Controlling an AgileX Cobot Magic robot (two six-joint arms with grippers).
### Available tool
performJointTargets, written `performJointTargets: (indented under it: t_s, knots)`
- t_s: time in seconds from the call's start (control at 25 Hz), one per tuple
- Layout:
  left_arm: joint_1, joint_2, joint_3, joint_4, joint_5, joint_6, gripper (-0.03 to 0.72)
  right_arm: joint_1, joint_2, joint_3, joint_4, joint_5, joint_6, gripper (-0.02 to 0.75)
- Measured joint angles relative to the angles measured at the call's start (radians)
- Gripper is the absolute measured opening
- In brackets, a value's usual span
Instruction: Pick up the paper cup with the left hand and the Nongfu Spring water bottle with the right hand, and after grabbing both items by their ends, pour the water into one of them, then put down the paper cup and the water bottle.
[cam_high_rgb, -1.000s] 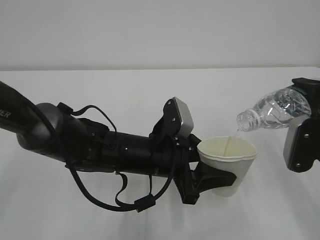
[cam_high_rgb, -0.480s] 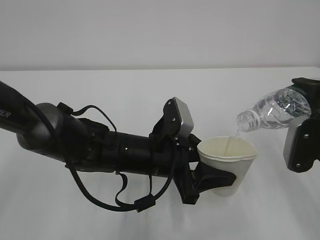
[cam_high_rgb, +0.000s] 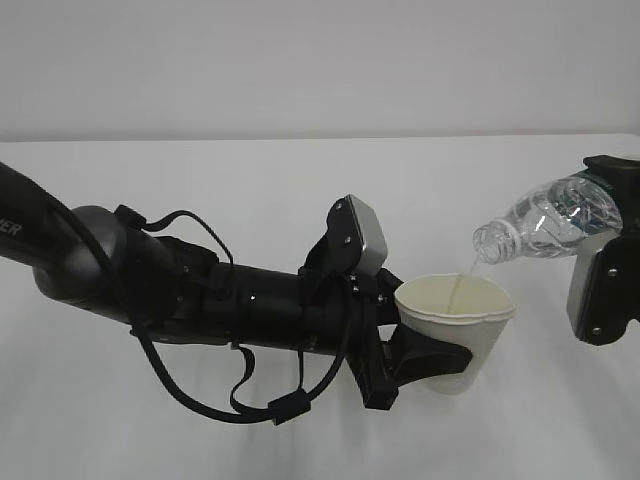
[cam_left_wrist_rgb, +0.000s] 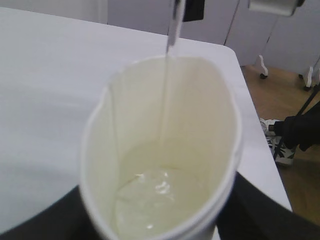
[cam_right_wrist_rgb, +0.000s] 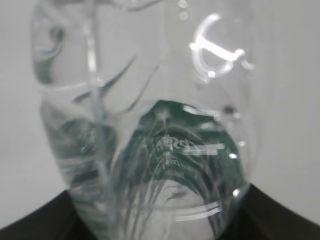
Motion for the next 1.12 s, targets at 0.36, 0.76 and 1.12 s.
performJointTargets:
  t_s: [0.36, 0.76, 1.12]
  knots:
    - [0.0, 0.0, 0.0, 0.0, 0.0, 0.0, 0.408, 0.0, 0.0, 0.0, 0.0, 0.0, 0.0, 0.424]
    - [0.0, 0.0, 0.0, 0.0, 0.0, 0.0, 0.408, 0.0, 0.0, 0.0, -0.003, -0.001, -0.002, 0.423]
    - [0.0, 0.0, 0.0, 0.0, 0.0, 0.0, 0.408, 0.0, 0.0, -0.001, -0.003, -0.001, -0.004, 0.423]
